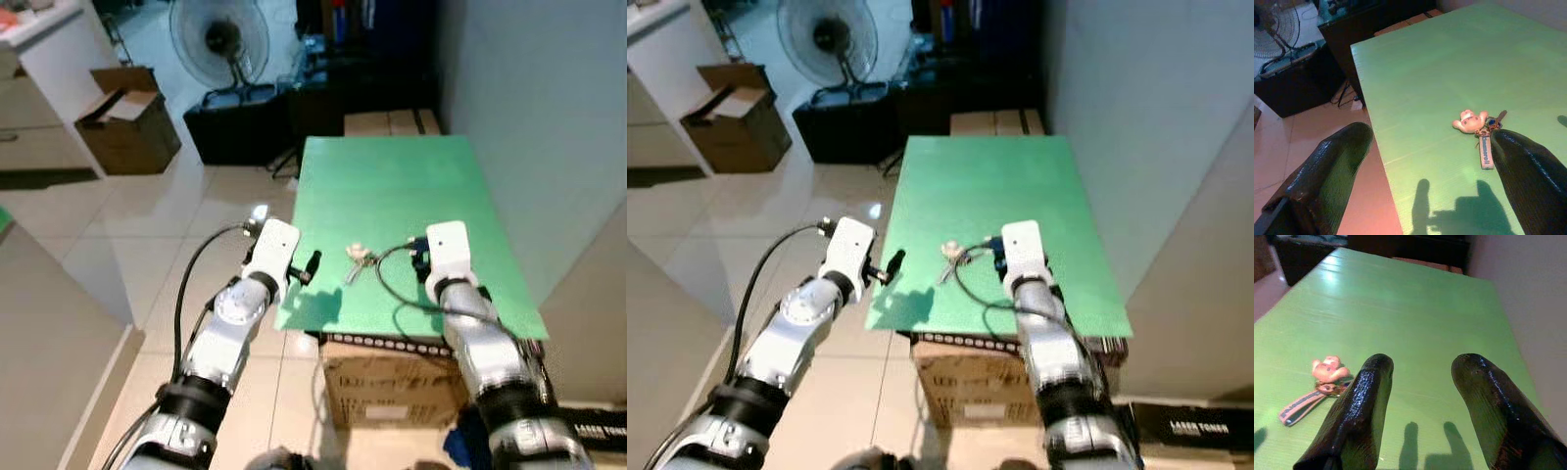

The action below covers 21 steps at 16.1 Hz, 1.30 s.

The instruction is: Hang keys on a hook

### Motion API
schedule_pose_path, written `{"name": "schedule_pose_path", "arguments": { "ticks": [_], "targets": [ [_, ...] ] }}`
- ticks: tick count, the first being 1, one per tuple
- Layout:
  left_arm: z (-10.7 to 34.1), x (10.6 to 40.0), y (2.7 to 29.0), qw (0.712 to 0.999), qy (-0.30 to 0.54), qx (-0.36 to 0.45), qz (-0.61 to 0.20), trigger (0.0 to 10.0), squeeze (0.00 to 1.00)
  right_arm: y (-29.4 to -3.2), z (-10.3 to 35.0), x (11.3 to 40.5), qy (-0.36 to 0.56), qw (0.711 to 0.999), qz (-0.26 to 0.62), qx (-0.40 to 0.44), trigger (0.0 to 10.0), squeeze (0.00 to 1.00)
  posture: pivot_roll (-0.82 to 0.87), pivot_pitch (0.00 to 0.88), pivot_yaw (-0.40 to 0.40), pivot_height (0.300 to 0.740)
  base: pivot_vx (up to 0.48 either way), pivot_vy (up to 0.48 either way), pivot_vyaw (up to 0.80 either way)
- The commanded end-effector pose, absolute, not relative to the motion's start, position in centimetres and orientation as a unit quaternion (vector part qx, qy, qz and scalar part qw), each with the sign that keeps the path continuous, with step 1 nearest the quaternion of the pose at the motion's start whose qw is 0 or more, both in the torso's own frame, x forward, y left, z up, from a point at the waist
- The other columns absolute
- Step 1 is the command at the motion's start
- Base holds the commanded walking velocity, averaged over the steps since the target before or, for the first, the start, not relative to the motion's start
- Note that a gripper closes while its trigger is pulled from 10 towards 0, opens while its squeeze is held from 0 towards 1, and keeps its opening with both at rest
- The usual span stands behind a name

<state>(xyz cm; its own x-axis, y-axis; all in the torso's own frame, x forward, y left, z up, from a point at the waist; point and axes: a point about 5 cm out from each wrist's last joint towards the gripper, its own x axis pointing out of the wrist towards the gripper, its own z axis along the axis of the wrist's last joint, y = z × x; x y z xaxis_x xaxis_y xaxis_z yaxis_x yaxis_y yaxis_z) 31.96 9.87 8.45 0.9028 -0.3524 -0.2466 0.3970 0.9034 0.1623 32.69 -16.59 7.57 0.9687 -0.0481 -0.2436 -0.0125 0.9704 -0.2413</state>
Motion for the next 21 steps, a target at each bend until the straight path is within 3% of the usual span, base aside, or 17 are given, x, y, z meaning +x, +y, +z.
{"name": "schedule_pose_path", "arguments": {
  "ticks": [1, 7, 11, 13, 21],
  "targets": [
    [8.4, 31.9, 10.1, 0.970, 0.103, 0.113, -0.190, 10.0, 0.00, -17.0, 7.9, 33.2, 0.125, 0.985, -0.018, -0.118, 10.0, 0.00, -0.23, 0.000, 0.129, 0.723, 0.000, 0.000, 0.00],
    [8.8, 32.0, 10.2, 0.969, 0.096, 0.126, -0.188, 10.0, 0.00, -19.9, 9.3, 35.5, 0.130, 0.981, -0.077, -0.124, 10.0, 0.00, -0.21, 0.000, 0.126, 0.723, 0.000, 0.000, 0.00],
    [8.8, 31.9, 10.2, 0.969, 0.096, 0.120, -0.193, 10.0, 0.00, -19.1, 9.1, 35.5, 0.125, 0.983, -0.065, -0.115, 10.0, 0.00, -0.20, 0.000, 0.117, 0.723, 0.000, 0.000, 0.00],
    [8.4, 32.0, 10.8, 0.970, 0.110, 0.129, -0.174, 10.0, 0.00, -17.8, 8.0, 34.8, 0.127, 0.984, -0.041, -0.118, 10.0, 0.00, -0.21, 0.000, 0.114, 0.723, 0.396, 0.000, 0.00],
    [7.7, 32.3, 10.4, 0.960, 0.148, 0.157, -0.177, 10.0, 0.00, -16.8, 6.7, 33.8, 0.138, 0.984, -0.022, -0.110, 10.0, 0.00, -0.22, 0.000, 0.127, 0.723, 0.480, 0.000, 0.00]
  ]
}}
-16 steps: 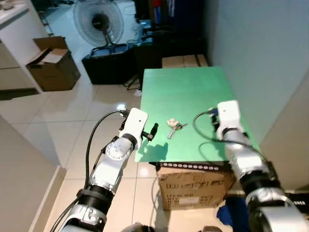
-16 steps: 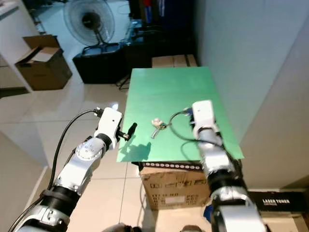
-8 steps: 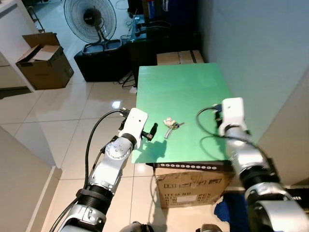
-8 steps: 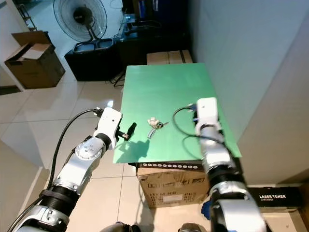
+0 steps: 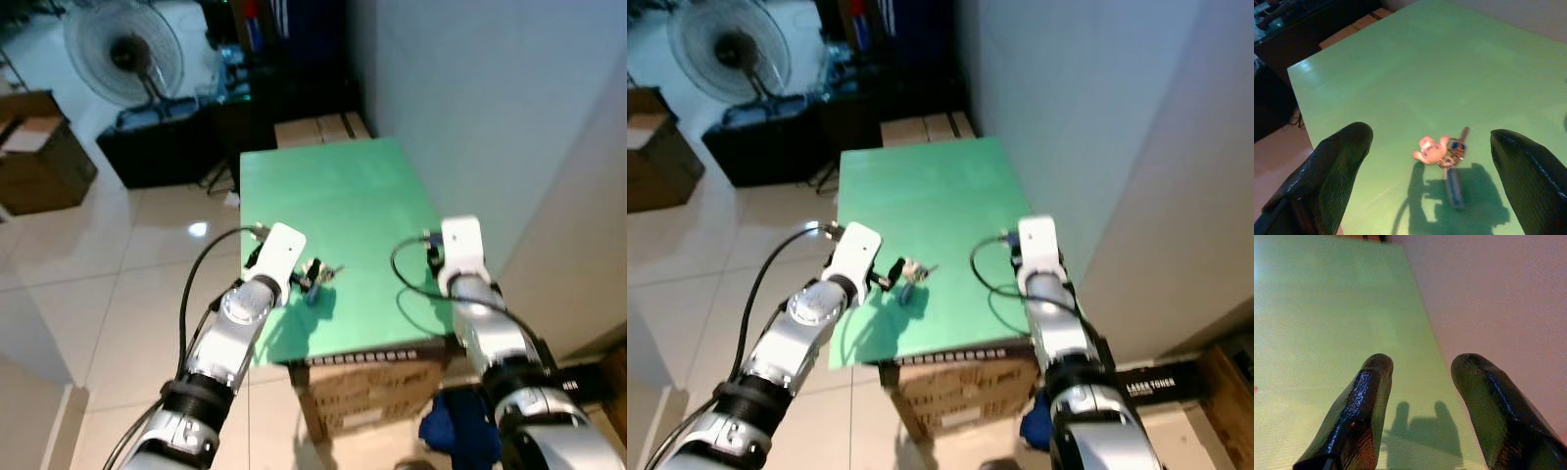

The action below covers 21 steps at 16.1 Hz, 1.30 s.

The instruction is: Hang keys on a hook

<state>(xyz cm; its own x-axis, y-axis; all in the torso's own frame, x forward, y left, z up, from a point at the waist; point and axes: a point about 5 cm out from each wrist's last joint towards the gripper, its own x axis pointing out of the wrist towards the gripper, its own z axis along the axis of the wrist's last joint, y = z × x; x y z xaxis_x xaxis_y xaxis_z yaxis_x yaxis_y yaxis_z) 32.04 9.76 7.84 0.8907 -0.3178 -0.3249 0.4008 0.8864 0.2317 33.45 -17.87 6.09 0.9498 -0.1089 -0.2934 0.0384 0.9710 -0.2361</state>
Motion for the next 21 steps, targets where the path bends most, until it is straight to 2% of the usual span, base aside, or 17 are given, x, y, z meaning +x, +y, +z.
{"name": "schedule_pose_path", "arguments": {
  "ticks": [1, 7, 11, 15, 21],
  "targets": [
    [7.9, 32.4, 10.3, 0.961, 0.143, 0.159, -0.174, 10.0, 0.00, -16.8, 6.8, 33.8, 0.136, 0.984, -0.022, -0.111, 10.0, 0.00, -0.22, 0.000, 0.128, 0.723, 0.480, 0.000, 0.00],
    [7.8, 32.1, 10.8, 0.966, 0.135, 0.162, -0.152, 10.0, 0.00, -16.8, 6.9, 33.6, 0.130, 0.985, -0.021, -0.109, 10.0, 0.00, -0.22, 0.000, 0.129, 0.723, 0.000, 0.000, 0.00],
    [7.6, 32.0, 11.2, 0.964, 0.140, 0.170, -0.150, 10.0, 0.00, -17.1, 8.6, 34.9, 0.118, 0.987, -0.021, -0.105, 10.0, 0.00, -0.21, 0.000, 0.132, 0.723, 0.000, 0.000, 0.00],
    [8.2, 31.9, 12.0, 0.964, 0.131, 0.179, -0.146, 10.0, 0.00, -19.0, 11.0, 37.2, 0.110, 0.988, -0.056, -0.092, 10.0, 0.00, -0.17, 0.000, 0.114, 0.723, 0.000, 0.000, 0.00],
    [7.5, 28.9, 13.0, 0.970, 0.147, 0.159, -0.112, 10.0, 0.00, -17.7, 13.2, 39.0, 0.105, 0.989, -0.044, -0.098, 10.0, 0.00, -0.07, 0.018, 0.057, 0.723, 0.000, 0.000, 0.00]
  ]
}}
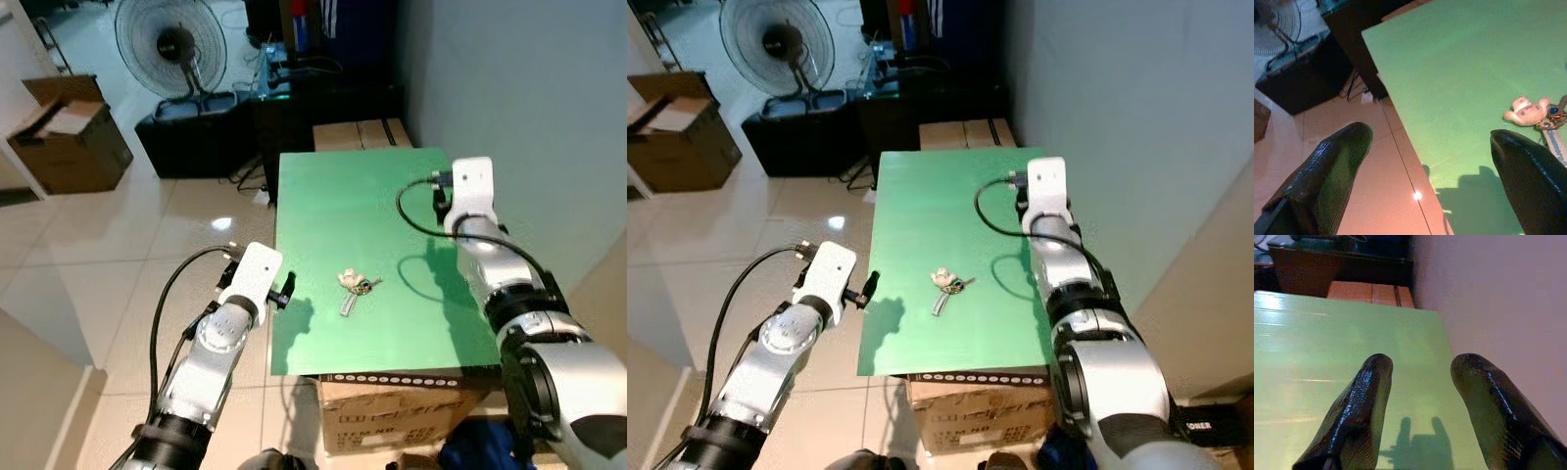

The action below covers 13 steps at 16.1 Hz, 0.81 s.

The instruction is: Hang keys on a hook

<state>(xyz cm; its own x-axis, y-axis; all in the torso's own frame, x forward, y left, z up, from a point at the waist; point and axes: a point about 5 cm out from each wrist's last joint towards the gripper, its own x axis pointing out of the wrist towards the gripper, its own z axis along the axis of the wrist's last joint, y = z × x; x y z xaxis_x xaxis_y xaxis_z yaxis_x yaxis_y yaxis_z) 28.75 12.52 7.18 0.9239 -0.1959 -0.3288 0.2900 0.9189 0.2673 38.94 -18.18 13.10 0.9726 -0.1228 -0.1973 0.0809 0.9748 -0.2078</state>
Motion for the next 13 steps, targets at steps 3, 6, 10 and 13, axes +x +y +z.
{"name": "schedule_pose_path", "arguments": {
  "ticks": [3, 6, 10, 13],
  "targets": [
    [7.3, 27.0, 14.1, 0.972, 0.164, 0.145, -0.080, 10.0, 0.00, -15.2, 13.1, 39.4, 0.121, 0.982, 0.032, -0.141, 10.0, 0.00, -0.03, 0.072, 0.015, 0.723, 0.000, 0.000, 0.00],
    [7.0, 24.4, 14.7, 0.971, 0.184, 0.140, -0.052, 10.0, 0.00, -12.8, 11.9, 39.0, 0.147, 0.963, 0.096, -0.202, 10.0, 0.00, 0.03, 0.146, -0.026, 0.723, 0.000, 0.000, 0.00],
    [7.1, 21.3, 15.3, 0.966, 0.210, 0.148, -0.040, 10.0, 0.00, -12.6, 10.1, 38.1, 0.176, 0.962, 0.083, -0.191, 10.0, 0.00, 0.09, 0.228, -0.033, 0.723, 0.000, 0.000, 0.00],
    [7.4, 20.2, 15.9, 0.961, 0.223, 0.159, -0.036, 10.0, 0.00, -13.5, 7.8, 36.9, 0.212, 0.962, 0.034, -0.168, 10.0, 0.00, 0.10, 0.248, -0.008, 0.723, 0.000, 0.000, 0.00]
  ]
}}
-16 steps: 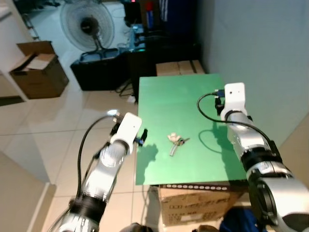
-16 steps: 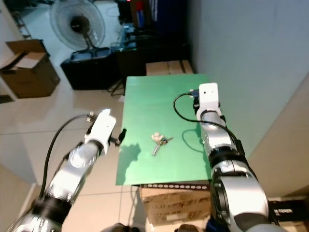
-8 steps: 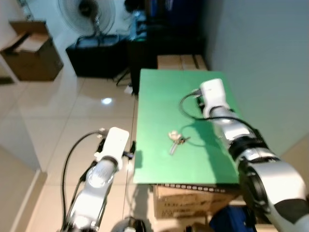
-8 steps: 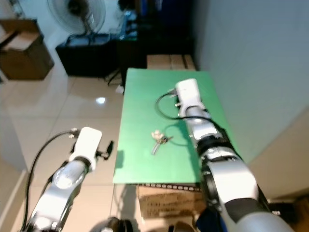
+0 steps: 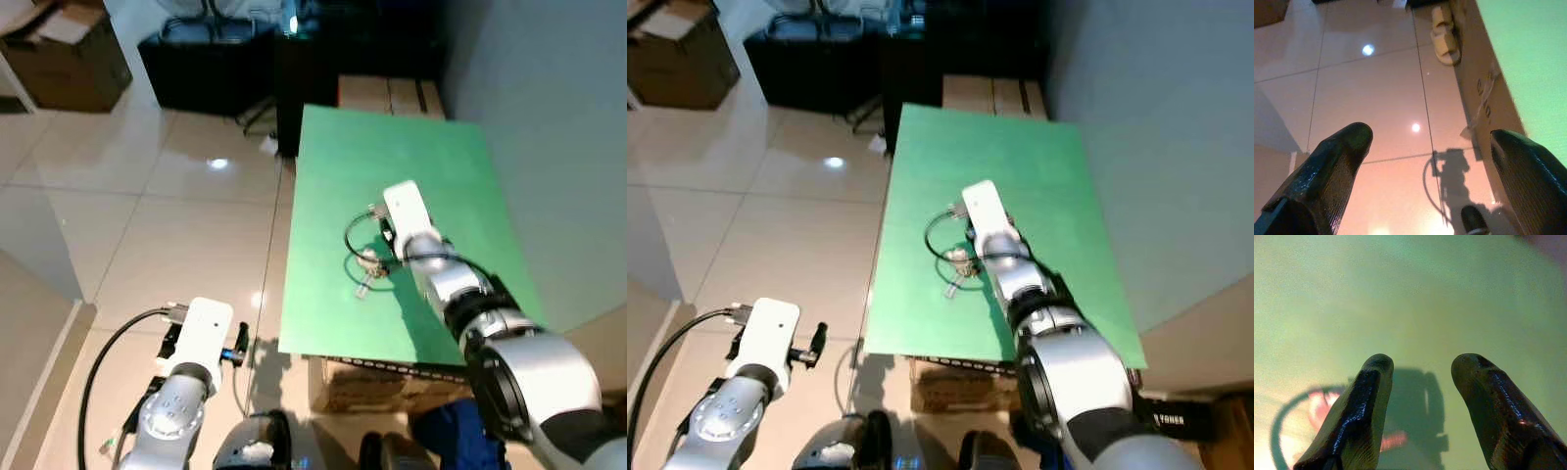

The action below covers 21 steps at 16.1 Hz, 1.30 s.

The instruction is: Hang keys on a hook

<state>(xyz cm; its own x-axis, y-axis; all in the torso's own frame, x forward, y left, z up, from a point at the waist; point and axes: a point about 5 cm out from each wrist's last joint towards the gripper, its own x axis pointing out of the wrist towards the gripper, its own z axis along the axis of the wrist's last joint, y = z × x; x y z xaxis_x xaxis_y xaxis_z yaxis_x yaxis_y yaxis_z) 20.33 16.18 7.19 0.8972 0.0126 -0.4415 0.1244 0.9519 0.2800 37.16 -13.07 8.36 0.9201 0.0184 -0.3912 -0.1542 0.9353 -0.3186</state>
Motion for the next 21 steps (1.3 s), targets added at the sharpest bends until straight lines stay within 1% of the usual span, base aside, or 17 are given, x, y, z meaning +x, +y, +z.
{"name": "schedule_pose_path", "arguments": {
  "ticks": [1, 5, 13, 16, 17, 18, 21],
  "targets": [
    [7.5, 20.1, 15.9, 0.961, 0.224, 0.160, -0.038, 10.0, 0.00, -13.6, 7.3, 36.6, 0.218, 0.961, 0.032, -0.165, 10.0, 0.00, 0.10, 0.250, -0.005, 0.723, 0.000, 0.000, 0.00],
    [8.3, 19.3, 16.2, 0.955, 0.234, 0.174, -0.047, 10.0, 0.00, -13.9, 5.4, 35.3, 0.245, 0.958, 0.027, -0.148, 10.0, 0.00, 0.12, 0.279, 0.031, 0.723, 0.000, 0.000, 0.00],
    [8.5, 18.2, 16.1, 0.950, 0.253, 0.175, -0.057, 10.0, 0.00, -13.4, 4.8, 34.8, 0.250, 0.951, 0.055, -0.174, 10.0, 0.00, 0.13, 0.311, 0.035, 0.723, 0.000, 0.000, 0.00],
    [8.5, 17.5, 16.6, 0.947, 0.262, 0.176, -0.056, 10.0, 0.00, -13.1, 4.0, 34.2, 0.257, 0.945, 0.077, -0.187, 10.0, 0.00, 0.14, 0.327, 0.039, 0.723, 0.000, 0.000, 0.00],
    [8.5, 17.4, 16.8, 0.947, 0.264, 0.177, -0.055, 10.0, 0.00, -13.1, 3.7, 34.0, 0.260, 0.944, 0.079, -0.189, 7.0, 0.00, 0.15, 0.329, 0.040, 0.723, 0.000, 0.000, 0.00],
    [8.5, 17.3, 16.9, 0.946, 0.265, 0.177, -0.055, 10.0, 0.00, -13.2, 3.6, 33.9, 0.261, 0.943, 0.079, -0.190, 0.0, 0.00, 0.15, 0.329, 0.040, 0.723, 0.000, 0.000, 0.00],
    [8.5, 17.3, 16.9, 0.945, 0.268, 0.179, -0.055, 10.0, 0.00, -13.4, 3.0, 33.5, 0.269, 0.940, 0.084, -0.191, 0.0, 0.00, 0.14, 0.334, 0.042, 0.723, 0.000, 0.000, 0.00]
  ]
}}
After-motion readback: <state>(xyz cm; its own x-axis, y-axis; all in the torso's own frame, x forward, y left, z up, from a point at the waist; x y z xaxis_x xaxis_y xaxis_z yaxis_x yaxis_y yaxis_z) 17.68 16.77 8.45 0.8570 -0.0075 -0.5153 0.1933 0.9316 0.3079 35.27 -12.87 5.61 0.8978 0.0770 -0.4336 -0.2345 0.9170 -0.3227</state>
